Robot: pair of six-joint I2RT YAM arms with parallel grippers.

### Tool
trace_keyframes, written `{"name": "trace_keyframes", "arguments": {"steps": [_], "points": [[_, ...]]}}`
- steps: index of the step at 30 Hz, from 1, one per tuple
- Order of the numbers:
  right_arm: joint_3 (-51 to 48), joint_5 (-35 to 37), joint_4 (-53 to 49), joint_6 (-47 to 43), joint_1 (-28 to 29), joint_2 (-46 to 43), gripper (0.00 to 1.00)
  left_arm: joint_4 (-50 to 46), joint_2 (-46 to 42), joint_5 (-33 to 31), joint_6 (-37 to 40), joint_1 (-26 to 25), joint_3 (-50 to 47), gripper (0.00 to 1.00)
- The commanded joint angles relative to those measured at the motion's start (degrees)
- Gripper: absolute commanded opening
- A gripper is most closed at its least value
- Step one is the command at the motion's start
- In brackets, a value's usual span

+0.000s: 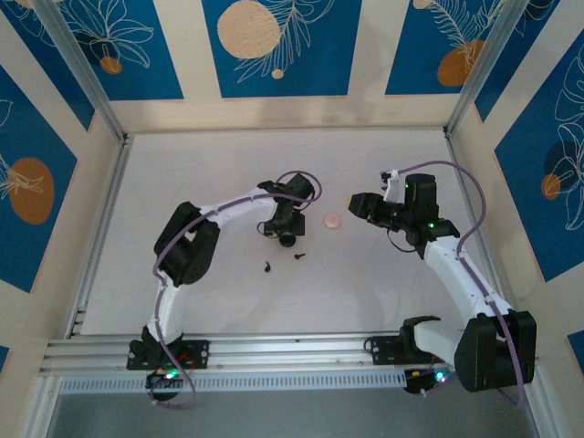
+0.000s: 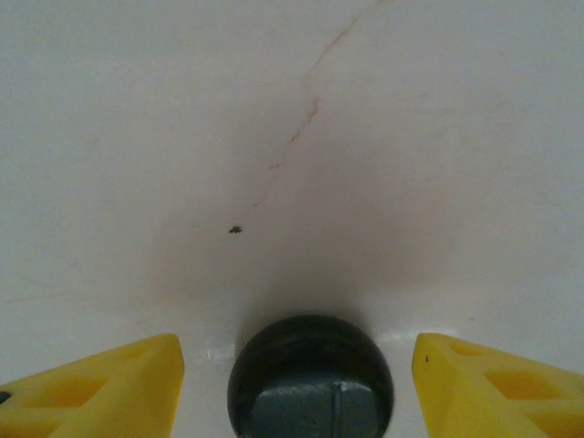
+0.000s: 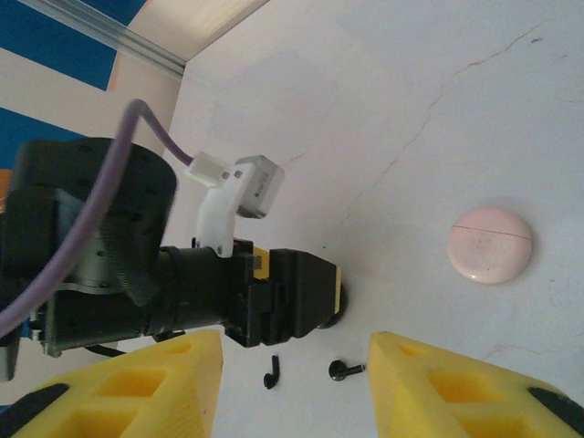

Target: Insert the wireless bluetooth earbuds into the charging case

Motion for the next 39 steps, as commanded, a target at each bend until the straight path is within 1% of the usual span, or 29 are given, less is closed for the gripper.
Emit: {"name": "trace_keyframes", "arguments": {"steps": [1,14,19,23,27,32,39], "points": [[1.28,-0.57,0.58,-0.02,0.42,0.27,0.46,-2.79,1.33,-1.17,-2.14,-0.72,2.45,0.67],[1.46,-0.78,0.77,0.19,0.69,0.26,0.46,-3.66,4.52,-0.04,-2.54,-1.01,3.65,0.64],[1.54,-0.75,0.57,0.10,0.68,0.17,0.46,-4.22,5.95,1.17,-2.66,-1.03,4.39,0.60],[1.77,-0.66,0.11,-0.15,0.70,-0.08,0.46,-4.35,5.83,3.04,-2.71,-1.30,4.17,0.51],[1.89,-0.57,-0.27,-0.35,0.70,-0.18,0.46,-4.83,4.01,3.05,-2.12,-1.52,3.43,0.47],[1.79,-1.16,-0.29,-0.55,0.66,-0.09,0.46,-5.01,0.35,2.56,-0.86,-1.54,2.18,0.46],[-0.02,-5.87,-0.30,-2.68,0.66,0.34,0.46,-2.67,-5.62,3.71,1.76,-1.50,-0.71,0.45]]}}
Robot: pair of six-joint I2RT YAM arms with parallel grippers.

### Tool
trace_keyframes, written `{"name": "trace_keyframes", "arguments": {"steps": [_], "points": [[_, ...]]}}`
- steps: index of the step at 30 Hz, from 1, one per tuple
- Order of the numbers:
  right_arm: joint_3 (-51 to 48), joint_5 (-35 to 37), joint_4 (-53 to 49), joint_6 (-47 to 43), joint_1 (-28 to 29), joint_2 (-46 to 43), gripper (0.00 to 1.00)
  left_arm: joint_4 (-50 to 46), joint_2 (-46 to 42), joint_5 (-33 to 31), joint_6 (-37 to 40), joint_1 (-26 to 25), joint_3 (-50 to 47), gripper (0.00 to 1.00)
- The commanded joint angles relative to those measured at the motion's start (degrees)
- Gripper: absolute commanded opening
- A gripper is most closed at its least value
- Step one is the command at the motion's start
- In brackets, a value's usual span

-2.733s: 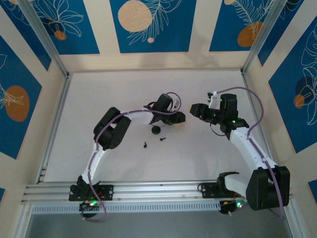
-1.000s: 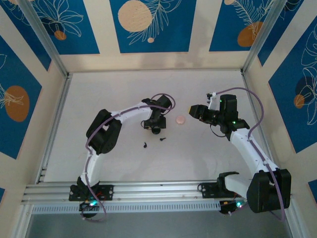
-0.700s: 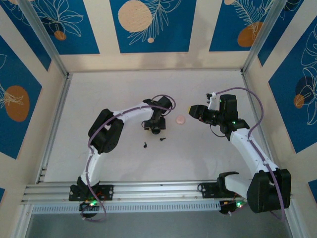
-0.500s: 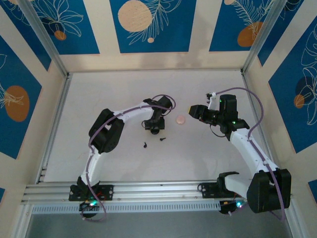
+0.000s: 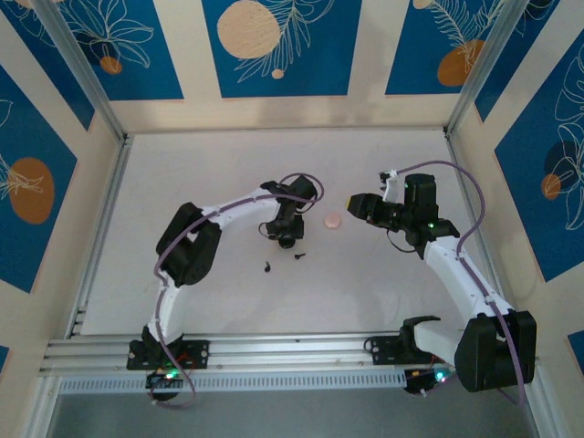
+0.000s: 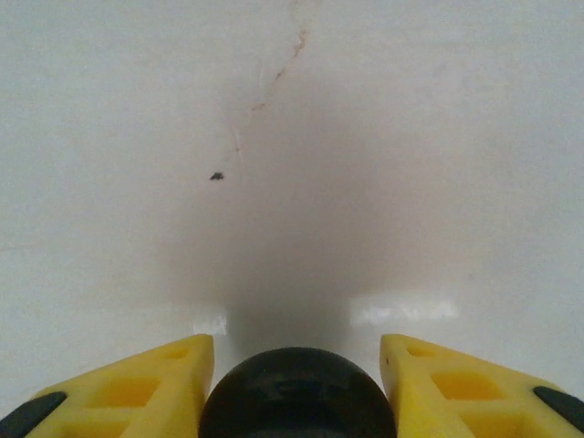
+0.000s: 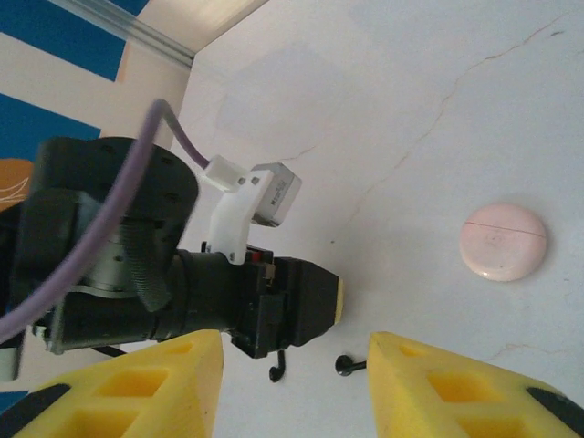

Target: Insert the wireless bluetooth earbuds into the charging case

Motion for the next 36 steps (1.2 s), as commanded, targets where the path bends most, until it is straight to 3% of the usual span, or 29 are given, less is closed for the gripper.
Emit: {"name": "trace_keyframes", "arguments": {"steps": [1,10,13,22,28,36], "points": [[-0.36,-4.87,-0.22,-2.18,0.26,0.48,0.46,1.28,-5.57,2.46,2.83,-0.52,-2.09,0.45],[-5.61,-13.23,4.67,-1.80,-0.51,-0.67,0.45,10.46,-15.99,10.54,9.34,-0.58,-10.87,0.45],[-10.31,-13.62,10.27,2.24,1.23,-4.17,0.45,14.11,-19.70,11.90,8.18,-0.34,-14.49,0.46],[-22.32,5.97,23.00,4.98,19.51,-14.04,0.48,28.03,-25.40,15.12,-4.87,0.10,-23.65,0.44],[-23.33,10.44,29.26,6.36,24.35,-9.33,0.48,34.81,-27.44,14.58,-11.28,0.19,-27.97,0.44],[-21.29,13.61,33.76,7.02,26.49,-2.75,0.47,38.39,-27.57,15.59,-14.29,0.20,-29.16,0.44]]}}
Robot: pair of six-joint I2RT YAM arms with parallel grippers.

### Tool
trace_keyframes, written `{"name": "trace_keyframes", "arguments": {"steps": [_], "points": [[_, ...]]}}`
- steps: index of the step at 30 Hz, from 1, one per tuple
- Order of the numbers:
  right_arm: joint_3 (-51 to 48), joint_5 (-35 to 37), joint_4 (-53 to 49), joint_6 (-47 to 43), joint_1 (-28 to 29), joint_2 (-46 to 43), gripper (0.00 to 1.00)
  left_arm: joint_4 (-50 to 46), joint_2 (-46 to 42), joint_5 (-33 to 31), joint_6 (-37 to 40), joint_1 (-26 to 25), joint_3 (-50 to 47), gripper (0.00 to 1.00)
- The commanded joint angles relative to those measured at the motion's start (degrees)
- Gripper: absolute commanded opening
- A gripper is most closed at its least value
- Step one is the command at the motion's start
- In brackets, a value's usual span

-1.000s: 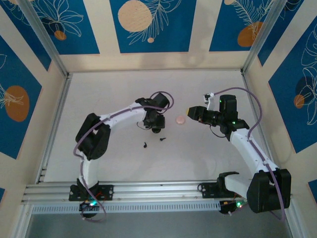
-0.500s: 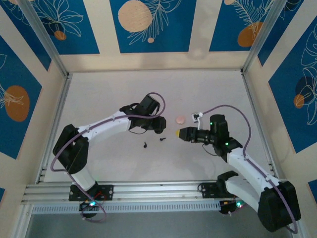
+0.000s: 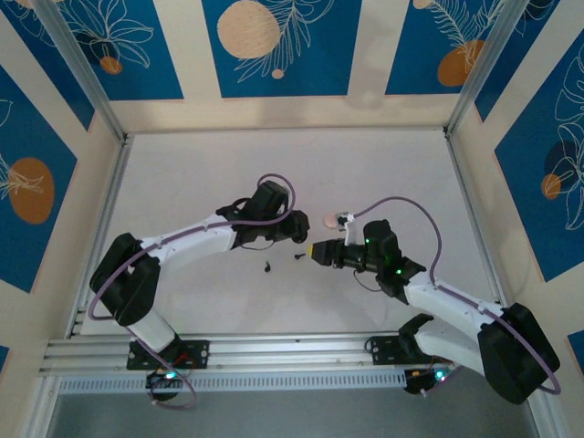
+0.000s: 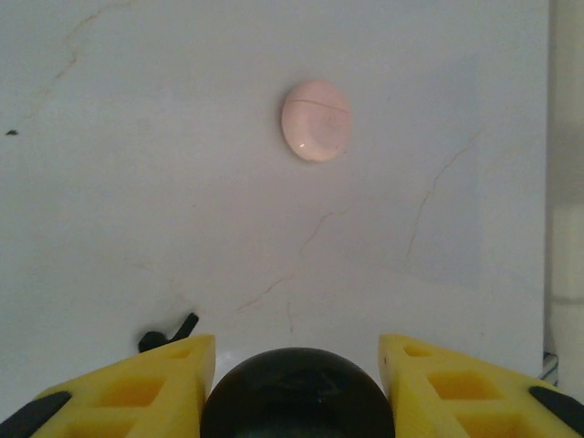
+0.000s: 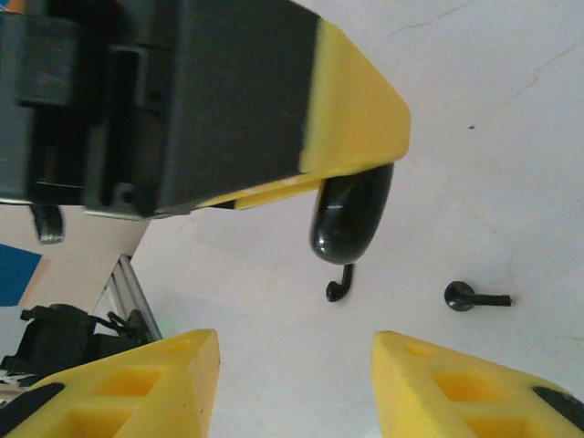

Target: Insert the wireless bluetooth earbuds into the charging case

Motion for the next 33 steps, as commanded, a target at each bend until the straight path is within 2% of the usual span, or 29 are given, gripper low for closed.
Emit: {"name": "trace_keyframes", "arguments": {"steps": [1,18,27,33], "points": [[1.82,2.61,4.15,0.65,0.64,2.02,0.47,3.78,-1.76,1.62,-2.74,0.10,-1.04,0.44],[5.63,6.49,6.30,0.29,0.90,7.84,0.46,7.86,-1.41,4.52,-5.24,0.10,-2.41,0.44],[7.23,6.22,6.38,-0.46,0.80,10.13,0.23,9.79,-2.13,5.67,-6.14,0.08,-3.09,0.44],[7.86,5.12,4.86,-2.59,0.34,9.78,0.15,9.93,-3.06,5.69,-5.50,0.13,-3.31,0.46]]}}
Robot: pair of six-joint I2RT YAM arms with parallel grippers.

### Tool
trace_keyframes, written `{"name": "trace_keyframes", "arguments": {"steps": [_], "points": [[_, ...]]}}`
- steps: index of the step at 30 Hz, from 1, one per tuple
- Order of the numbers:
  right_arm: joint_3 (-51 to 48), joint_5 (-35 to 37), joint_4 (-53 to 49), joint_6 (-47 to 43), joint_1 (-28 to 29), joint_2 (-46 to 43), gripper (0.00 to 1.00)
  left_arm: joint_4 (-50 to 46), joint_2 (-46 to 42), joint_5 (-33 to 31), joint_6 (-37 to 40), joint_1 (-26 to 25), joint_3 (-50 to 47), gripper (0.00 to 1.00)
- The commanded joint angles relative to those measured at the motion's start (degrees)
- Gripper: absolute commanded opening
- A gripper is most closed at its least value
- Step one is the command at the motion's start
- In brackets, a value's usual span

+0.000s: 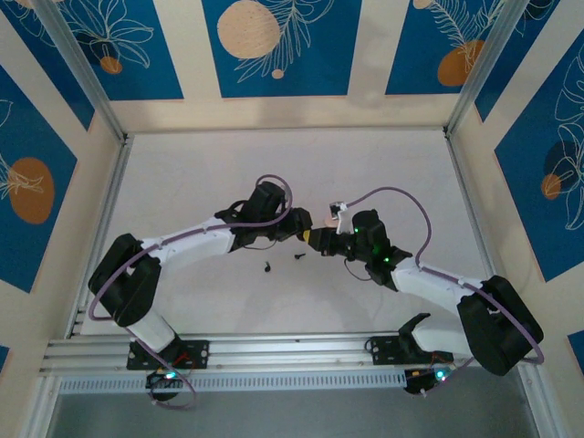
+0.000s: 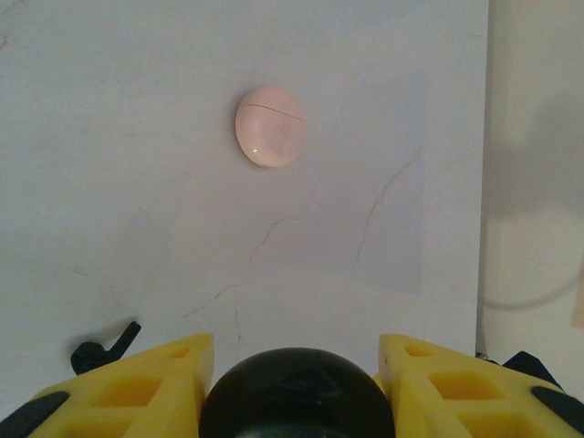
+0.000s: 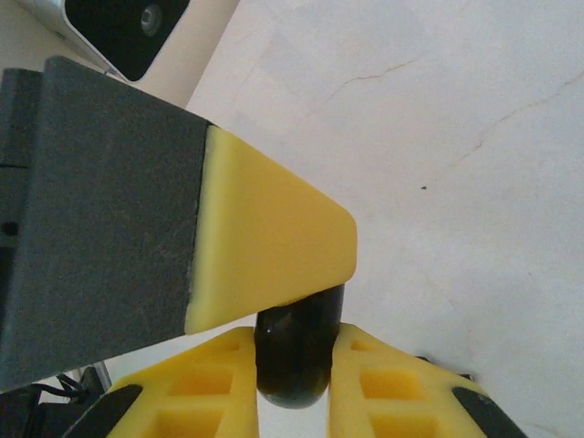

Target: Insert the wireless bluetooth earbuds into the charging case

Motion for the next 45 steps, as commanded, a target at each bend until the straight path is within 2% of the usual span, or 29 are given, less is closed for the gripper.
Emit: {"name": "trace_keyframes", "arguments": {"steps": [1,4,8,13,15,19,24,31,35,37,40,45], "points": [[2.68,-1.12,0.20,-2.79,-0.29,-0.20,0.15,2.29,-2.69,2.04,0.10,-0.27,-0.17,0.48],[2.66,-2.57,-1.48,-5.30,-0.81,-1.36,0.13,0.43,-3.88,1.58,3.74,-0.02,0.02,0.56],[2.61,-5.81,-5.47,-10.51,-2.07,-4.22,0.13,-2.37,-7.42,2.40,12.41,0.96,-0.33,0.64],[3.42,-13.30,-11.99,-16.73,-4.78,-7.49,0.13,-5.53,-15.30,0.10,22.30,3.15,-3.17,0.67],[3.41,-16.97,-13.71,-19.15,-5.92,-9.01,0.13,-7.51,-19.55,-2.72,27.58,3.61,-4.56,0.67],[5.11,-24.83,-18.25,-24.96,-7.34,-11.53,0.13,-9.79,-27.23,-3.28,40.46,3.94,-7.28,0.64],[10.82,-32.12,-28.09,-34.93,-7.30,-12.69,0.11,-12.78,-32.75,7.96,59.85,3.98,-9.66,0.63],[19.79,-36.11,-44.67,-50.58,-6.41,-10.94,0.09,-24.65,-29.31,18.19,75.08,3.93,-6.24,0.61],[24.77,-37.65,-51.35,-56.28,-6.06,-8.39,0.09,-26.64,-27.41,24.20,81.39,3.83,-5.39,0.58],[27.01,-37.93,-53.91,-58.48,-5.53,-7.18,0.09,-24.42,-27.95,26.74,83.10,3.83,-6.68,0.58],[29.50,-36.76,-57.18,-60.71,-4.54,-5.48,0.09,-20.60,-29.82,27.19,83.99,3.89,-8.87,0.58],[29.81,-34.33,-57.15,-62.04,-1.54,-4.56,0.09,-13.23,-33.45,30.69,85.25,3.84,-13.42,0.59]]}}
